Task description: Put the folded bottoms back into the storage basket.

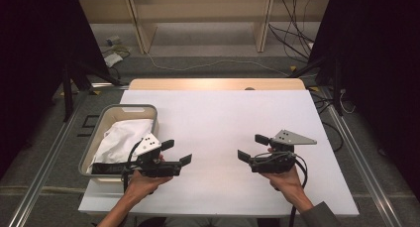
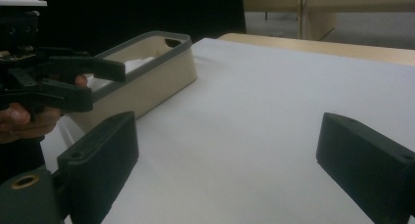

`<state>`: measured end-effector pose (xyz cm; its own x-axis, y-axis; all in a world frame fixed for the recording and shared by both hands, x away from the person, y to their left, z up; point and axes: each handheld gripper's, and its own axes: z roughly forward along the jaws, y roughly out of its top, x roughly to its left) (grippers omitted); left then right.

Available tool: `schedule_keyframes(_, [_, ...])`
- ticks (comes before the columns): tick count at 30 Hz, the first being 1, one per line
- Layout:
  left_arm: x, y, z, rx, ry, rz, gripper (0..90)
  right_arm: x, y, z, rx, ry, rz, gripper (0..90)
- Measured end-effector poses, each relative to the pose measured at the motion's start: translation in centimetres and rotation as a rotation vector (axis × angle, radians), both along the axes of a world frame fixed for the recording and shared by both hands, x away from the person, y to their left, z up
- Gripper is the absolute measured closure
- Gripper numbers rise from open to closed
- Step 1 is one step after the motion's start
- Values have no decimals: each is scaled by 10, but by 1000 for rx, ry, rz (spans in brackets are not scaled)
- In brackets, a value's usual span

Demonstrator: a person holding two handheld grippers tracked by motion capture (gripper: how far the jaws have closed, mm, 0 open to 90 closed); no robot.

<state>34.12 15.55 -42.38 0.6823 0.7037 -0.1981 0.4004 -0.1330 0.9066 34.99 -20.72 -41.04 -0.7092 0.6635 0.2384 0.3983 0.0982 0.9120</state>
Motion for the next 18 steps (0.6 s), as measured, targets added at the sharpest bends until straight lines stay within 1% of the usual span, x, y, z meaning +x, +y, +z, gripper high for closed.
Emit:
schedule_keyframes(4, [-1, 1, -2, 4, -5, -7, 147, -2, -1, -1, -6, -7, -3, 95])
schedule_keyframes(6, [-2, 2, -3, -3, -4, -5, 147, -3, -1, -1, -7, -6, -9, 95])
schedule_keyframes(8, [-3, 2, -4, -5, -11, -7, 147, -4, -3, -2, -14, -15, -11, 96])
schedule_keyframes(11, [-4, 3, -5, 7, -18, -8, 142, -6, -5, -3, -17, -14, -20, 96])
schedule_keyframes(13, [-4, 5, -6, 6, -12, -7, 140, -7, -7, -4, -19, -15, -25, 97])
schedule_keyframes(18, [-7, 8, -7, -3, -22, -13, 136, -10, -12, -6, -19, -18, -34, 97])
